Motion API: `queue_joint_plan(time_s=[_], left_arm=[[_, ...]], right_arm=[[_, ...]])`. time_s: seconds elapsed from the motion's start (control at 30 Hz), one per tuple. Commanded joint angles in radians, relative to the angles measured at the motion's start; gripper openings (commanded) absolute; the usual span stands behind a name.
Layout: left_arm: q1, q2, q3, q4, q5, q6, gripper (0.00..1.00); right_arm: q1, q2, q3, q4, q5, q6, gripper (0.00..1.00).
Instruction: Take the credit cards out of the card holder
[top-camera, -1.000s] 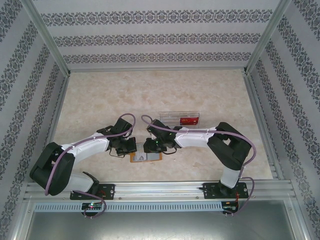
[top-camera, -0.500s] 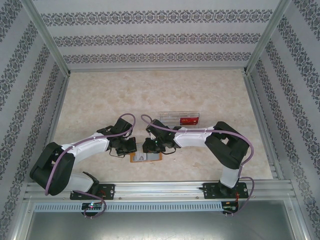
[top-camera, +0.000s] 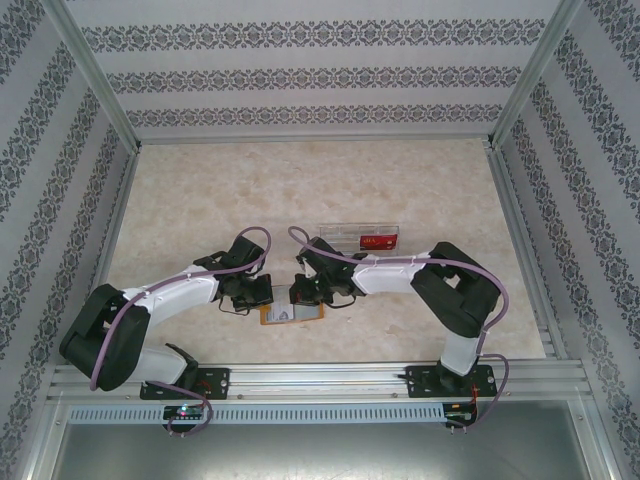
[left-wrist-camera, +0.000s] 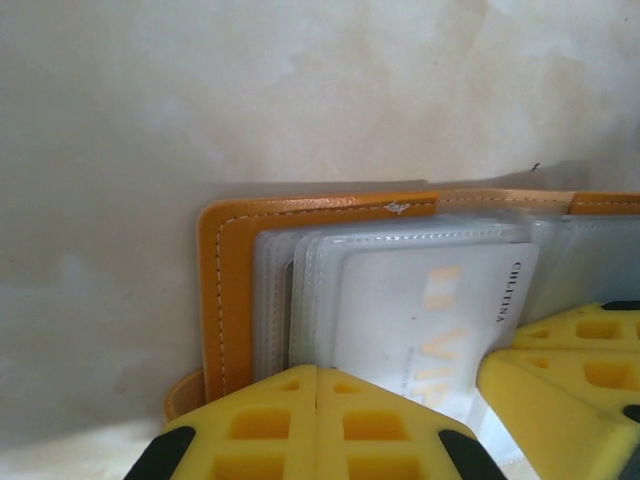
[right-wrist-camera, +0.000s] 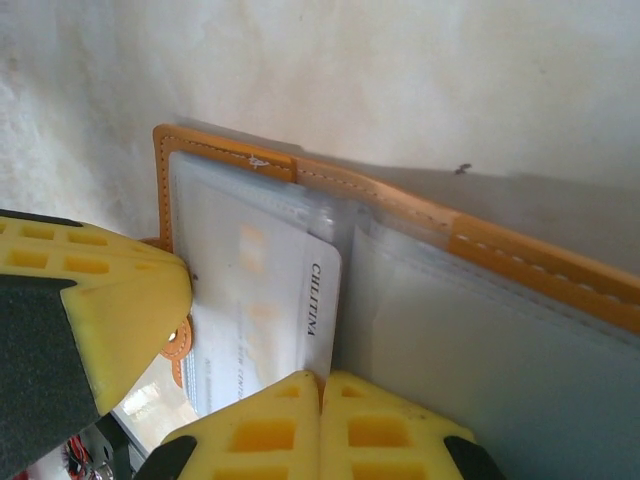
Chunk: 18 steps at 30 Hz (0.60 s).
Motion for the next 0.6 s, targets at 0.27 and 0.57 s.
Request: queue_joint_plan(time_s=[0.27, 0.57], left_arm=[[0.008, 0.032, -0.005, -0.052, -0.045, -0.002, 0.00], [0.008, 0.016, 0.002, -0.049, -0.033, 0.008, 0.00]], right_arm=[[-0.042, -0.083, -0.082, -0.029, 0.014, -0.020, 0.00], [-0.112, -0.195, -0.168, -0.071, -0.003, -0.087, 0.00]])
